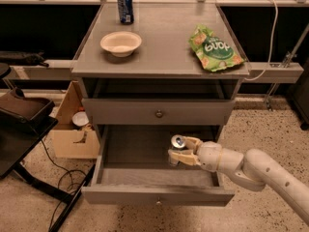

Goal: Place redbull can into middle drawer

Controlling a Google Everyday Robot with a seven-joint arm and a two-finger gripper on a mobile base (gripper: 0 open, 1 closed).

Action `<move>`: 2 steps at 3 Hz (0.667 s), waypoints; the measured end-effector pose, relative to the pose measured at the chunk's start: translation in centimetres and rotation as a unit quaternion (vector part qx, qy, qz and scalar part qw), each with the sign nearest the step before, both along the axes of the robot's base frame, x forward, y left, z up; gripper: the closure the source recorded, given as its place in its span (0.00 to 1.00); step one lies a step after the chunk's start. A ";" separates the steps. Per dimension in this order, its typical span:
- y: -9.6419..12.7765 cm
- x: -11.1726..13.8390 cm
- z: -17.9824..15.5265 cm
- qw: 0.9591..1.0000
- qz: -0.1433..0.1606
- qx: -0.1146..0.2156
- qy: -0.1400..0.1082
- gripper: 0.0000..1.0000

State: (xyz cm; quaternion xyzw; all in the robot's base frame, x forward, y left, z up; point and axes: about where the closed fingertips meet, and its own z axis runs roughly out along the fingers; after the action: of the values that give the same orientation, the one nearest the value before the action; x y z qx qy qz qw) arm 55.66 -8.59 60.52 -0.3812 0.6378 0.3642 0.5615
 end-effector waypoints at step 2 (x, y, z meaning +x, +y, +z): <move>1.9 1.0 -1.6 1.000 0.024 -0.009 -0.012 1.00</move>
Offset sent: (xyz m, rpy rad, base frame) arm 0.0340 0.0574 -0.0562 -0.0606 -0.0791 0.1498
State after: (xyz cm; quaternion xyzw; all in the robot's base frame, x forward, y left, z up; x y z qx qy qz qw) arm 56.66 -6.68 58.91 -0.4052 0.6250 0.3675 0.5569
